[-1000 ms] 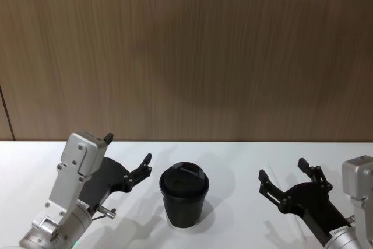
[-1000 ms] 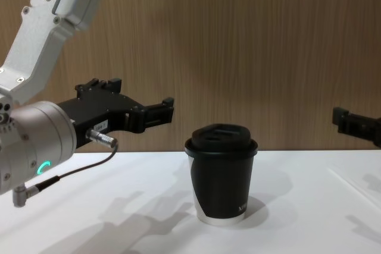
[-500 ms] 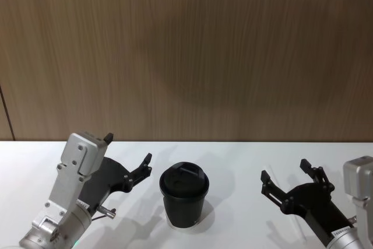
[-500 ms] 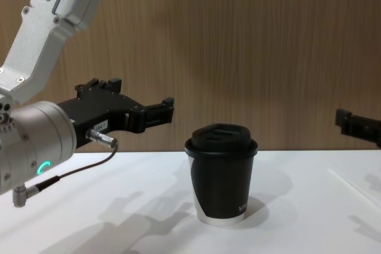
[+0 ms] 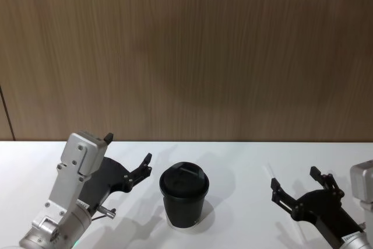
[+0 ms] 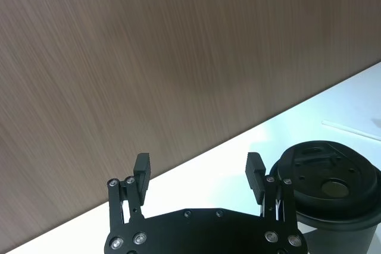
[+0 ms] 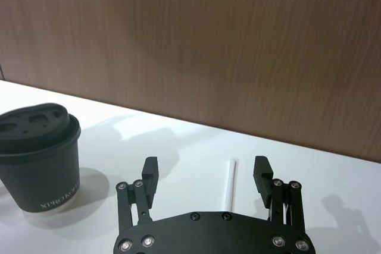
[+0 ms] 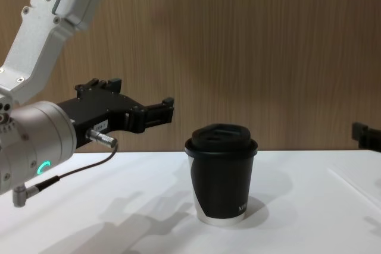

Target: Pick up the straw with one hand, pass it to the other hand, and insert it into the cup.

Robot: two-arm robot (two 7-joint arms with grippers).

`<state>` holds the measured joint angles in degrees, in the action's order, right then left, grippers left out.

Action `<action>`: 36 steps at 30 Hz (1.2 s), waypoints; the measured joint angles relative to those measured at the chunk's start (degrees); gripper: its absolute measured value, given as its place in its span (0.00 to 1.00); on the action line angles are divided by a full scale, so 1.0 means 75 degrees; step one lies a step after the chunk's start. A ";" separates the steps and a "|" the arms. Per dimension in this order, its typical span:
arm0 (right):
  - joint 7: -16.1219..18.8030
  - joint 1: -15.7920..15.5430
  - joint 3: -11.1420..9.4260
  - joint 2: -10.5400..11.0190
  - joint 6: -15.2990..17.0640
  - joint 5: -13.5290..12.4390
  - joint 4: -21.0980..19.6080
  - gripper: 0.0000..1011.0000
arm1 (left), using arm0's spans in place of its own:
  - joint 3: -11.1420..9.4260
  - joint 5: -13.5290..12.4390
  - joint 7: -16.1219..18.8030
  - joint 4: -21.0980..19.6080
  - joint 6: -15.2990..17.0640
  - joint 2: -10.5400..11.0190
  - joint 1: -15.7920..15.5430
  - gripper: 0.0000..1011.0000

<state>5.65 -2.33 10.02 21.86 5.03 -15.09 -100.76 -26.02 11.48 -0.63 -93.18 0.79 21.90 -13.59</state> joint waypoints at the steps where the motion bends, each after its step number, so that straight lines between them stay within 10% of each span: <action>1: 0.0008 -0.0009 -0.0013 0.0007 0.0021 0.0000 -0.0001 0.99 | 0.0000 0.0000 0.0000 0.0000 0.0000 0.0000 0.0000 0.99; 36: 0.0299 -0.0458 -0.0343 0.0156 0.0467 0.0059 -0.0027 0.99 | 0.0000 0.0000 0.0000 0.0000 0.0000 0.0000 0.0000 0.99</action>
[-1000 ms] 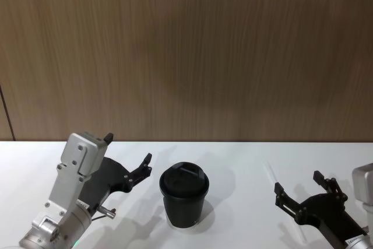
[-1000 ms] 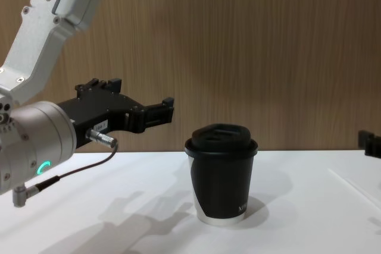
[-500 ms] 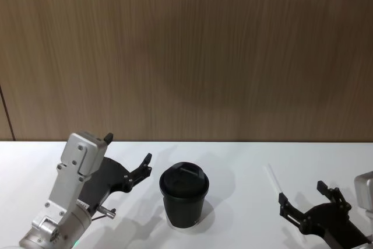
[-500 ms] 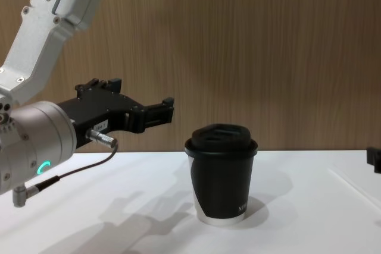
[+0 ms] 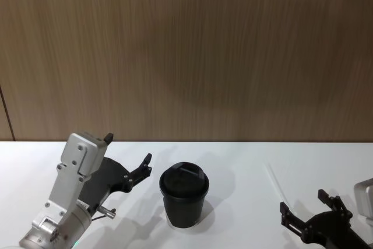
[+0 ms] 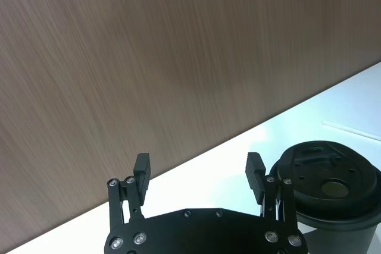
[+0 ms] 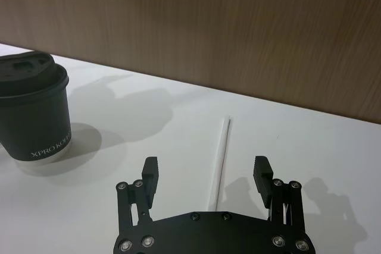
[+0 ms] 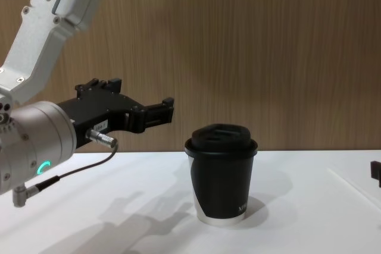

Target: Pick up the straw with one hand, pass it to the other hand, and insert it into the cup.

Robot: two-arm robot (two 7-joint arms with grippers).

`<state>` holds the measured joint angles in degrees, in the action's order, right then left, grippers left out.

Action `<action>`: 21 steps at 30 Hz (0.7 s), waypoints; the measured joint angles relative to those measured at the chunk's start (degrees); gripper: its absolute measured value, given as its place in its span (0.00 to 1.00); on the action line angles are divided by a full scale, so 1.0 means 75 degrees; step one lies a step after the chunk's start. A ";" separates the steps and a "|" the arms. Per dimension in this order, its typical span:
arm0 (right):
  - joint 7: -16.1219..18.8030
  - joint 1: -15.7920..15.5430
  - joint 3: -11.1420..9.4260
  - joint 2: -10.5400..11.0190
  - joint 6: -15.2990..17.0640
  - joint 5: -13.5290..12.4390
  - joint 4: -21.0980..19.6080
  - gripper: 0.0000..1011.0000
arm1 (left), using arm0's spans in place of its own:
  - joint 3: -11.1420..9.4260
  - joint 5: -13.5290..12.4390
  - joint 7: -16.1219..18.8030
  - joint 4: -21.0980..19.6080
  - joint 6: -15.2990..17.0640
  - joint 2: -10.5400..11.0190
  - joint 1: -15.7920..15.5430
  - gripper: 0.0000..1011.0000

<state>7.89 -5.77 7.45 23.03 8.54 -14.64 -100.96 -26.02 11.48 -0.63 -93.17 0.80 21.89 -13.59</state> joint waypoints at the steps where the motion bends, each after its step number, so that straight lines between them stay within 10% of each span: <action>1: 0.0011 -0.0018 -0.0006 0.0003 0.0014 0.0012 -0.0008 0.99 | 0.0000 0.0000 0.0000 0.0000 0.0000 0.0000 0.0000 0.99; 21: 0.0121 -0.0143 -0.0082 0.0017 0.0230 0.0148 -0.0071 0.99 | 0.0000 0.0000 0.0000 0.0000 0.0000 0.0000 0.0000 0.99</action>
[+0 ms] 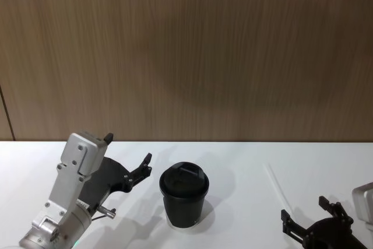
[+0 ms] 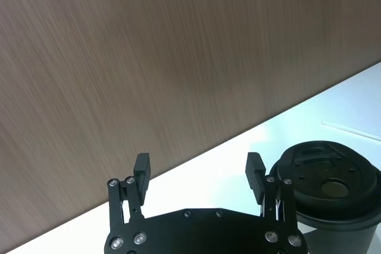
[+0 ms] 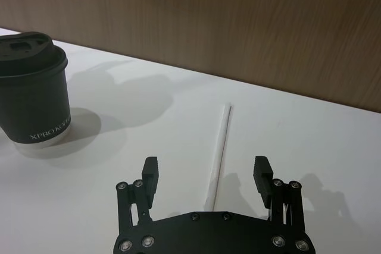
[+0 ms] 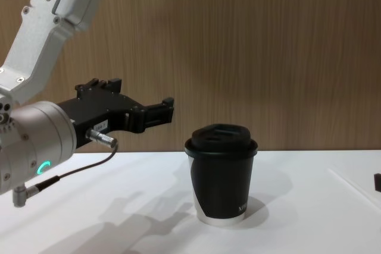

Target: Pick up the straw with one hand, pass it to the other hand, and insert it into the cup.

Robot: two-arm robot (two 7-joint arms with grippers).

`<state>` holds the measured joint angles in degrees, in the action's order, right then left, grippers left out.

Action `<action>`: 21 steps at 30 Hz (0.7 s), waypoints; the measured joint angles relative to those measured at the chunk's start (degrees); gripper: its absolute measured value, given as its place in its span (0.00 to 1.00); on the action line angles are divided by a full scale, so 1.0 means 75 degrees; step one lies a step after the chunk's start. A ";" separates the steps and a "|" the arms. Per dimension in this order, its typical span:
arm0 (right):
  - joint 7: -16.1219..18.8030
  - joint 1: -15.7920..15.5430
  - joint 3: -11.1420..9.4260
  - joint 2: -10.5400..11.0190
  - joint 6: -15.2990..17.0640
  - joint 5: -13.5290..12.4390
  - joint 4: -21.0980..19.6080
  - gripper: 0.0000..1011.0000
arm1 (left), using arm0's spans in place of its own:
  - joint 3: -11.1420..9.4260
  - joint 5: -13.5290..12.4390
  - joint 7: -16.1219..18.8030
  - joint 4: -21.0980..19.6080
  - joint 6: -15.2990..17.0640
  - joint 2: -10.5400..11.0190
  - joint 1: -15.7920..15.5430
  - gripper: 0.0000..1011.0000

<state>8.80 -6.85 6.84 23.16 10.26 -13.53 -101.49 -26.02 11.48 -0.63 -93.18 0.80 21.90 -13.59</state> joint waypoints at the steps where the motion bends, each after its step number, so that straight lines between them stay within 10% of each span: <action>1: 0.0009 -0.0001 -0.0005 0.0000 0.0021 0.0006 0.0000 0.99 | 0.0000 0.0000 0.0000 0.0000 0.0000 0.0000 0.0000 0.99; 21: 0.0109 0.0084 -0.0140 -0.0176 0.0475 -0.0074 0.0194 0.99 | 0.0000 0.0000 0.0000 0.0000 0.0000 0.0000 0.0000 0.99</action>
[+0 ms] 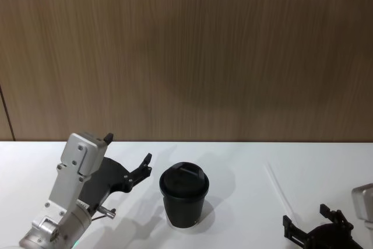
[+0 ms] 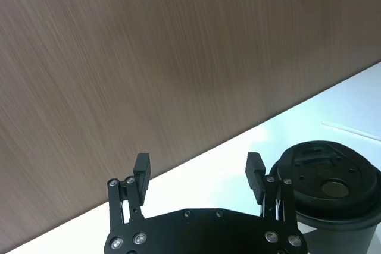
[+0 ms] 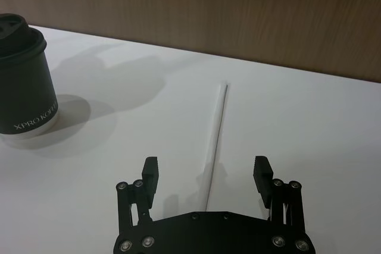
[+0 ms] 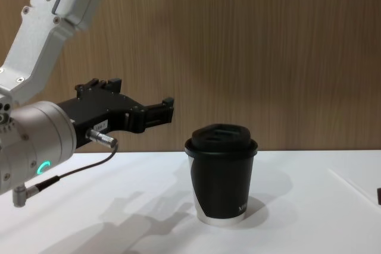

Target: Pick up the straw with one hand, pass it to the other hand, and insert it into the cup.

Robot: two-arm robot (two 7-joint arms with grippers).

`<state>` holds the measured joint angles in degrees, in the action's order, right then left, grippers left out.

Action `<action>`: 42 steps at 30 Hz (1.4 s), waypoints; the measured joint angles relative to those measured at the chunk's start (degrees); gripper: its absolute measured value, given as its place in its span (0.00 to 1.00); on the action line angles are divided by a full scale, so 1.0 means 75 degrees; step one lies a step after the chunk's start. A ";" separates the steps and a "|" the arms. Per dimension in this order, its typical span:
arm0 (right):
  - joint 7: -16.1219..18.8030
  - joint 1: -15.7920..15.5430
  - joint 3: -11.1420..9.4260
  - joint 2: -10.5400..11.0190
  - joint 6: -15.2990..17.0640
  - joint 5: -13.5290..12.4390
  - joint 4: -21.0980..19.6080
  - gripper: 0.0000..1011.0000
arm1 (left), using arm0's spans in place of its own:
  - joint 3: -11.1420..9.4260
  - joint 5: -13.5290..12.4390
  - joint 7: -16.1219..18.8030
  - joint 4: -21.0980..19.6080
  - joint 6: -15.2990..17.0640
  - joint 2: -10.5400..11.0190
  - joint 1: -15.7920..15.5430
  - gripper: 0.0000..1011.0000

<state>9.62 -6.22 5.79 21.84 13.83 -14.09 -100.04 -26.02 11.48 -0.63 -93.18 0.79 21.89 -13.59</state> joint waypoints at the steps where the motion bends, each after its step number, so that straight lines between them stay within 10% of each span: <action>1: 0.0008 0.0019 -0.0016 -0.0020 0.0048 -0.0022 0.0024 0.99 | 0.0000 0.0000 0.0000 0.0000 0.0000 0.0000 0.0000 0.99; 42: 0.0424 0.0829 -0.0020 -0.0016 0.1368 -0.0672 0.0718 0.99 | 0.0000 0.0000 0.0001 0.0000 0.0000 0.0000 0.0000 0.99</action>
<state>12.80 0.01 5.64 21.71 24.08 -19.13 -94.66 -26.02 11.48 -0.62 -93.18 0.79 21.89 -13.59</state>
